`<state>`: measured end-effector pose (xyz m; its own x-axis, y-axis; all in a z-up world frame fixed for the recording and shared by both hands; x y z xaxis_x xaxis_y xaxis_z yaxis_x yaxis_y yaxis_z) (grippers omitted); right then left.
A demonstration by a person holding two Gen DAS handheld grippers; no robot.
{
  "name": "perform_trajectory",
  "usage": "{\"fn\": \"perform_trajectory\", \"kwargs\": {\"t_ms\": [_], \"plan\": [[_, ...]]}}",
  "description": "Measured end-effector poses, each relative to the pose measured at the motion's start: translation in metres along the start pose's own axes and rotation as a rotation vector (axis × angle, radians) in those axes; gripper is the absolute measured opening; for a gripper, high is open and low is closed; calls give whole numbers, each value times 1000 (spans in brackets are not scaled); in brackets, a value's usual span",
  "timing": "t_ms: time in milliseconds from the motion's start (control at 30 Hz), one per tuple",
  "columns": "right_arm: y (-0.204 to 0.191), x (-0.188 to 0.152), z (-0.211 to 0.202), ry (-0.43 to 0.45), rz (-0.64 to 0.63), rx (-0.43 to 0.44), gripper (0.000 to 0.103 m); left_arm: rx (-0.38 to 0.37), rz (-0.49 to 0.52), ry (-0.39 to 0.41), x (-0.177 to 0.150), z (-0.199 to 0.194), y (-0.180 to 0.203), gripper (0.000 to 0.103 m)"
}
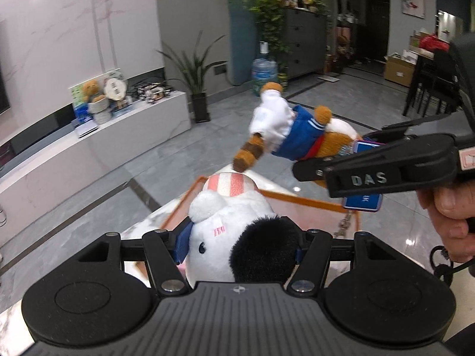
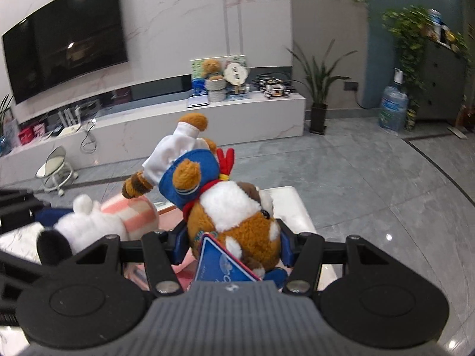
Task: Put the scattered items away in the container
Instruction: 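Lift and carry the plush dog and plush duck over the orange box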
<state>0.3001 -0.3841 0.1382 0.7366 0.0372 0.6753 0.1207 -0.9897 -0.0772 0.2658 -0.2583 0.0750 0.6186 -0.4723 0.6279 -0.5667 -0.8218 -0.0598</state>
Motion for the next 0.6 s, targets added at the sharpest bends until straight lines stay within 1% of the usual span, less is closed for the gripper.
{"fn": "perform_trajectory", "kwargs": {"t_ms": [167,267,600], "plan": [[18,-3,7,-27,19,-26,60,-43,11,-14,3,17,23,71],[25,-5,16,-49,31,-21,60,-59,20,-30,3,29,34,71],[33,-14,36,-104,15,-39,60,-102,35,-101,-13,66,57,71]]}}
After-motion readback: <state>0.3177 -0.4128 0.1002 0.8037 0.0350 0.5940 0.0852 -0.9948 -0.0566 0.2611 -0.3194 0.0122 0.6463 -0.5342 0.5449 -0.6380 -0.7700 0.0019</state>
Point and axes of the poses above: each gripper's, at about its wrist camera, not at the fingertips, and z roughly the way its jaws point, y to its right, x to its top, the point moved 8 cm from there along z, roughly the way its jaws point, and after that the axes turned 12 degrees about -y, right-handed, at the moved point
